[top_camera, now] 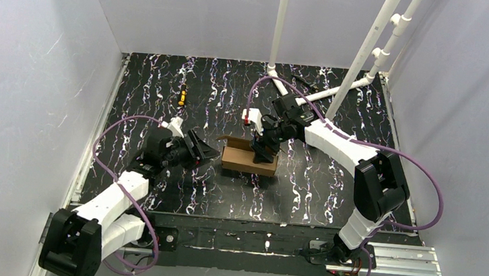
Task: Fold the paper box
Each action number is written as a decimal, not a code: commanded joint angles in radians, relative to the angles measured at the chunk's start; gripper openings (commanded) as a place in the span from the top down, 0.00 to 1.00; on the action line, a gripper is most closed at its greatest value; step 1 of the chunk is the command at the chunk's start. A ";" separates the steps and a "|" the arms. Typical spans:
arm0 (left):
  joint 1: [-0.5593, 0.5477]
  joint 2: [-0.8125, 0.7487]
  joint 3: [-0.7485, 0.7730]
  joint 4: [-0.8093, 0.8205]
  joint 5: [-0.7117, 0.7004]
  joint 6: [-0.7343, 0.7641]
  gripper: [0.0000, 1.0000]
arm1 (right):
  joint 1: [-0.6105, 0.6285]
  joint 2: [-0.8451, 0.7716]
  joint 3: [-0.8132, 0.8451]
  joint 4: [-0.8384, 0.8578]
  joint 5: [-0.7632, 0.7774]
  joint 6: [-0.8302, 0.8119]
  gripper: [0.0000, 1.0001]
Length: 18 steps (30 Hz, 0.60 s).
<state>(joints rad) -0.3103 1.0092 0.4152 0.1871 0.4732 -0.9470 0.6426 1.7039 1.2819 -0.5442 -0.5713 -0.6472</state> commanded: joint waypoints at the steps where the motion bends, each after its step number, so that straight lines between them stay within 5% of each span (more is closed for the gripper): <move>1: -0.046 0.113 0.079 0.019 0.018 0.103 0.40 | 0.002 -0.003 0.042 0.002 0.003 0.009 0.23; 9: -0.089 0.246 0.145 0.018 -0.074 0.086 0.43 | 0.002 -0.002 0.039 -0.015 -0.040 0.000 0.23; 18: -0.110 0.294 0.156 0.017 -0.117 0.016 0.59 | 0.028 -0.019 0.026 -0.033 -0.041 -0.033 0.13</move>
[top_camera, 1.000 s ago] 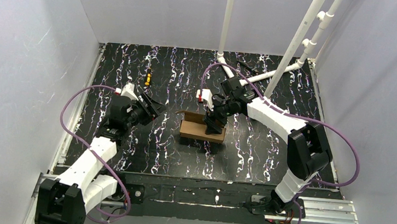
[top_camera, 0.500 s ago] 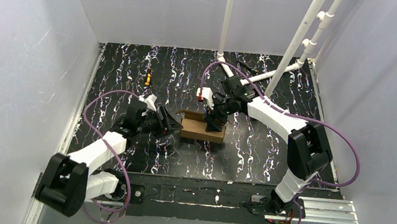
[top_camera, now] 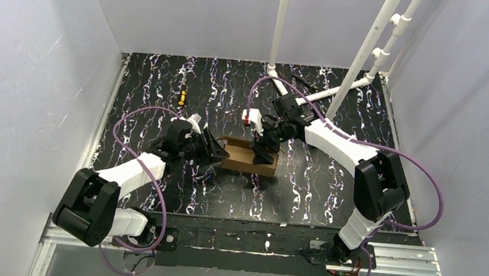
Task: Fold the paper box
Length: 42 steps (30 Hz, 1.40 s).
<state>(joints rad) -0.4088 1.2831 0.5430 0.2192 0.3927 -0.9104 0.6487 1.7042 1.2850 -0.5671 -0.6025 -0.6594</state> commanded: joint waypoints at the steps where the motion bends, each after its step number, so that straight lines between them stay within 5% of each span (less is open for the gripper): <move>1: -0.014 0.024 0.031 -0.015 -0.033 -0.024 0.59 | 0.030 -0.020 0.021 -0.010 0.000 -0.025 0.13; 13: -0.016 -0.023 0.026 -0.015 -0.050 -0.042 0.59 | 0.075 -0.049 -0.094 0.102 0.167 -0.024 0.23; 19: -0.009 -0.196 -0.015 -0.027 0.032 -0.003 0.54 | 0.075 -0.050 -0.095 0.122 0.188 -0.015 0.35; 26: 0.083 -0.449 0.006 -0.322 -0.180 0.112 0.50 | 0.075 -0.051 -0.098 0.122 0.175 -0.016 0.36; 29: 0.128 -0.390 0.039 -0.312 -0.210 0.139 0.63 | 0.075 -0.048 -0.095 0.120 0.171 -0.017 0.35; 37: 0.138 -0.106 0.117 -0.139 -0.020 0.159 0.69 | 0.072 -0.040 -0.085 0.118 0.175 -0.005 0.35; 42: 0.145 -0.193 0.043 -0.124 -0.060 0.178 0.67 | 0.024 -0.002 -0.047 0.138 0.116 0.114 0.42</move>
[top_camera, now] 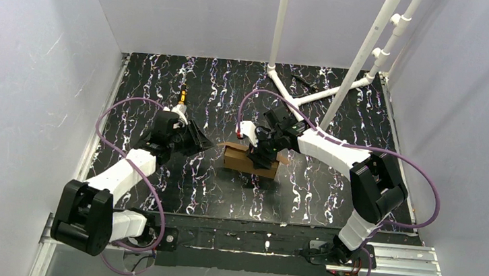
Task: Fold the paper box
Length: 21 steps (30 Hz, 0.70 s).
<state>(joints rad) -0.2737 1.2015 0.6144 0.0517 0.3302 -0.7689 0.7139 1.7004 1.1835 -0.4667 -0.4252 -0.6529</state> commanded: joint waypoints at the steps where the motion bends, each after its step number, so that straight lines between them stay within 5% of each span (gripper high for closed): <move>1: 0.016 -0.177 -0.051 0.041 -0.020 0.036 0.65 | -0.057 0.011 0.070 0.044 -0.087 0.144 0.44; 4: 0.035 -0.313 -0.108 -0.012 -0.085 0.003 0.50 | -0.099 0.057 0.114 0.071 -0.169 0.268 0.49; 9: 0.048 -0.431 -0.195 -0.045 -0.061 -0.078 0.48 | -0.103 0.143 0.178 0.144 -0.204 0.491 0.51; 21: 0.052 -0.408 -0.235 -0.086 -0.077 -0.252 0.43 | -0.052 0.304 0.043 0.804 -0.145 1.458 0.46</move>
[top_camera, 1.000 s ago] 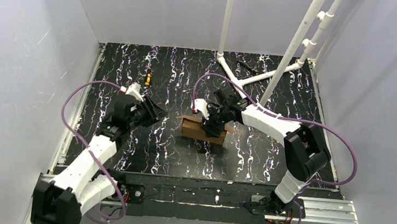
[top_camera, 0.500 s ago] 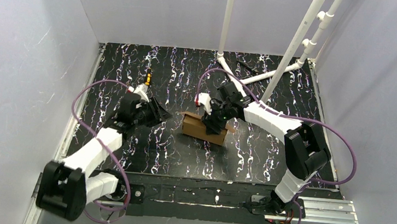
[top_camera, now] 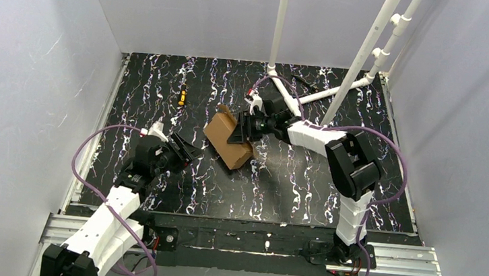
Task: Fold the paper box
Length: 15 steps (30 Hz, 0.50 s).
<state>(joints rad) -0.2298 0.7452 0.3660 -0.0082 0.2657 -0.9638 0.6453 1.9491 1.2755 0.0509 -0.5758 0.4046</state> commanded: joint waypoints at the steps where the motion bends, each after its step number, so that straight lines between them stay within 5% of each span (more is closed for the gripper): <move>1: 0.007 0.071 0.019 -0.019 -0.006 -0.059 0.42 | 0.017 0.078 -0.058 0.319 0.001 0.436 0.45; 15: 0.009 0.521 0.303 -0.070 -0.039 0.083 0.38 | 0.008 0.132 -0.074 0.287 0.027 0.346 0.22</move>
<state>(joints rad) -0.2253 1.1713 0.5816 -0.0315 0.2520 -0.9482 0.6605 2.0872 1.2114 0.3428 -0.5777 0.8001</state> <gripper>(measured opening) 0.621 0.768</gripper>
